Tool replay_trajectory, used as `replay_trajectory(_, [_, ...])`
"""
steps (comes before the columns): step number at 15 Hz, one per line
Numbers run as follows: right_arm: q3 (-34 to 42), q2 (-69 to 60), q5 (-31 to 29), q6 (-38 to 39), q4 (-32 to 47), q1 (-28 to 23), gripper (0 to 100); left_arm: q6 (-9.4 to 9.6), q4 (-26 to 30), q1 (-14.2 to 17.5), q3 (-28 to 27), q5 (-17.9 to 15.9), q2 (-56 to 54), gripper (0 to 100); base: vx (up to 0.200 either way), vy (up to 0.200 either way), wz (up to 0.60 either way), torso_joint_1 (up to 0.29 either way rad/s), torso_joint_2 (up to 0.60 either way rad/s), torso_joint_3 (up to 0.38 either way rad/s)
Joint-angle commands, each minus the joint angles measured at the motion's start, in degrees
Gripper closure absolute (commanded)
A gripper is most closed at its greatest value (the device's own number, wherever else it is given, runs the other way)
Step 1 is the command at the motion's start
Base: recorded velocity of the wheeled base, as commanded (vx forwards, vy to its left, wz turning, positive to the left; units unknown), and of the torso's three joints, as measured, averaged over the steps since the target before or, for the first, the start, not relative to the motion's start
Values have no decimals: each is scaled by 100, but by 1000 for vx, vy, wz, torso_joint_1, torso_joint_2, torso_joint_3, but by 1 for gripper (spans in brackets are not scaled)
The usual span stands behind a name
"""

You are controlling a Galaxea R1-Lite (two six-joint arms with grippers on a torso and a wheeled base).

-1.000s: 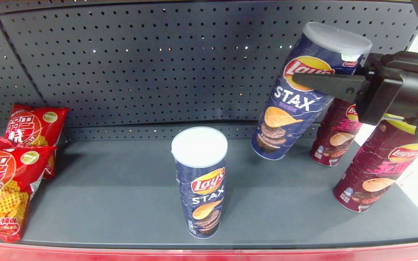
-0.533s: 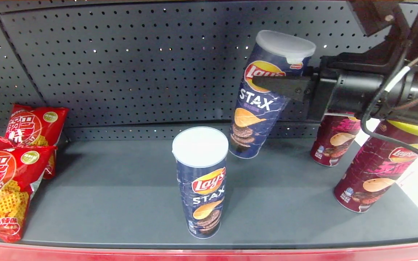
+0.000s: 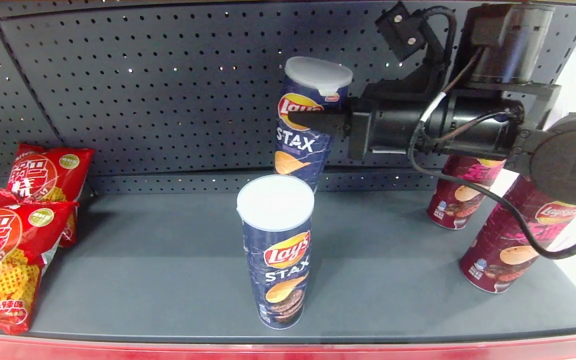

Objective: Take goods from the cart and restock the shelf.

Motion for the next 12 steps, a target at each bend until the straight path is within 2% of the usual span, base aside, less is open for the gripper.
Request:
replay_trajectory(1, [-420, 540, 75, -102, 30, 107, 100, -2, -1, 1, 1, 0, 17, 0, 0, 0, 0, 0, 0, 0])
replay_trajectory(5, [-683, 777, 567, -515, 487, 45, 100, -2, -1, 1, 1, 9, 8, 0, 0, 0, 0, 0, 0, 0])
replay_trajectory(12, [-833, 1067, 1235, -665, 522, -219, 100, -2, -1, 1, 1, 9, 8, 0, 0, 0, 0, 0, 0, 0])
